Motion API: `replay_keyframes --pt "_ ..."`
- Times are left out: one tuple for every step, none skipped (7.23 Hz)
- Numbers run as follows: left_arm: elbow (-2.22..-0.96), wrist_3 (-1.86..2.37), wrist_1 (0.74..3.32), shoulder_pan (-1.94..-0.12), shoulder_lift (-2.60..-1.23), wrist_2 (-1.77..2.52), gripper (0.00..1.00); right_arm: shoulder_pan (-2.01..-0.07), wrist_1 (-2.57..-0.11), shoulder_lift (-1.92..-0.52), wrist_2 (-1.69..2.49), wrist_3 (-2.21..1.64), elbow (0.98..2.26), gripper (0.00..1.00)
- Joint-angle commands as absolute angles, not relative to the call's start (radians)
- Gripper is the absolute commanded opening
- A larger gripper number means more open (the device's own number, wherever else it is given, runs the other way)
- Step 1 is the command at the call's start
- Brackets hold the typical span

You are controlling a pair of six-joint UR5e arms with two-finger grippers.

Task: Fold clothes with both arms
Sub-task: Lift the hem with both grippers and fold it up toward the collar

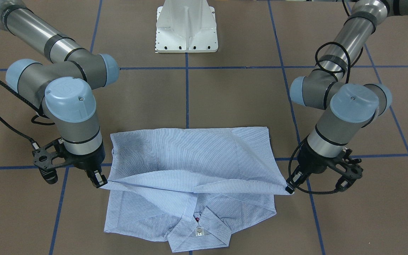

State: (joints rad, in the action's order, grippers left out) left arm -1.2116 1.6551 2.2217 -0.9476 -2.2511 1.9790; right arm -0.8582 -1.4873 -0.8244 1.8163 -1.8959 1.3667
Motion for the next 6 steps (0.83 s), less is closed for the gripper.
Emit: replay_keyframes --pt "-1.111 1.655 2.279 -0.945 -2.293 1.979 0.0 -0.854 -1.45 -0.784 1.818 -1.888 1.275 0.0" --pt "-1.018 1.655 2.337 -0.94 -2.334 1.938 0.0 -0.854 -1.399 -0.76 1.816 -1.887 1.214 0.0" --pt "-0.991 1.654 2.358 -0.934 -2.341 1.899 0.1 -0.856 -1.35 -0.761 1.816 -1.881 1.191 0.0" --pt "-0.989 1.648 2.358 -0.934 -2.341 1.899 0.21 -0.857 -1.348 -0.759 1.816 -1.855 1.186 0.17" --pt "-0.989 1.611 2.358 -0.934 -2.339 1.898 0.29 -0.859 -1.348 -0.756 1.816 -1.838 1.186 0.46" --pt "-0.997 1.609 2.358 -0.934 -2.339 1.899 0.43 -0.862 -1.348 -0.743 1.816 -1.841 1.187 0.53"
